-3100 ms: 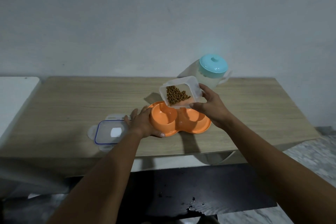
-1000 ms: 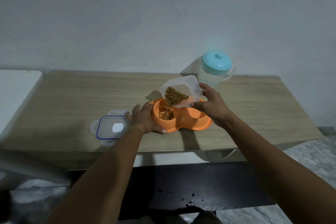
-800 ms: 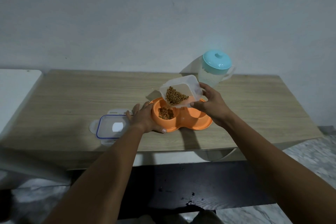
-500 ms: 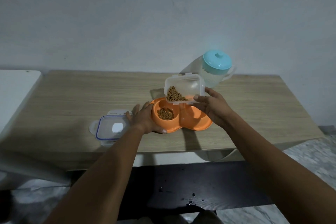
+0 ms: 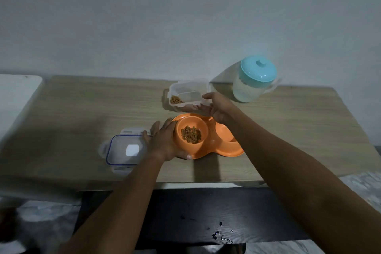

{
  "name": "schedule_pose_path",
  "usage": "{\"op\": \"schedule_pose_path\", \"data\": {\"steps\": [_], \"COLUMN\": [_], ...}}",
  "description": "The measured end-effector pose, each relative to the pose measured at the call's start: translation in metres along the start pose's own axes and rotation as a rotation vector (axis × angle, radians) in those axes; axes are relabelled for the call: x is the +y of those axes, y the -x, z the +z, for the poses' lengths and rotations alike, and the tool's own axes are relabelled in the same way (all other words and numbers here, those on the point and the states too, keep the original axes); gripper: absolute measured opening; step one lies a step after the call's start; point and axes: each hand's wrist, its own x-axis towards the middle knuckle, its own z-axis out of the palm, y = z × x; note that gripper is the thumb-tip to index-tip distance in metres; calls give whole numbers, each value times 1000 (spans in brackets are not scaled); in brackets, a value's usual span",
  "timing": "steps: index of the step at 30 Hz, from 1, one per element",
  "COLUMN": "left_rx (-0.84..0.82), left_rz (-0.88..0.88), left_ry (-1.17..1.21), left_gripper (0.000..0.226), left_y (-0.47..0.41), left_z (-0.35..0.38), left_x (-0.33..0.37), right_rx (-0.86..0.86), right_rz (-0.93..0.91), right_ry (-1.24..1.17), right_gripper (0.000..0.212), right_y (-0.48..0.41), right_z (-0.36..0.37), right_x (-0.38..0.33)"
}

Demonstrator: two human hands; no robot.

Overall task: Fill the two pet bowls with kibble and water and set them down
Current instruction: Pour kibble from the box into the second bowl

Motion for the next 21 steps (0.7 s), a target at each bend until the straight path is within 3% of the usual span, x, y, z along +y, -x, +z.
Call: {"op": "schedule_pose_path", "data": {"steps": [2, 6, 10, 13, 17, 21], "left_rx": [6, 5, -13, -27, -37, 65], "left_rz": [-4, -8, -25, -24, -60, -67], "left_ry": [-3, -2, 3, -6, -10, -23], "left_gripper": [132, 133, 135, 134, 134, 140], "left_y": [-3, -3, -5, -4, -5, -4], "left_z": [2, 3, 2, 0, -3, 6], "left_x": [-3, -4, -4, -1, 4, 16], "right_rx": [-13, 44, 69, 105, 263, 301], "right_rz": [27, 30, -27, -174, -554, -565], "right_ry": [-6, 18, 118, 378, 928, 1182], "right_gripper": [48, 28, 54, 61, 42, 37], "right_y": [-11, -24, -32, -23, 4, 27], "right_z": [6, 10, 5, -8, -40, -89], "right_x": [2, 7, 13, 17, 23, 38]}}
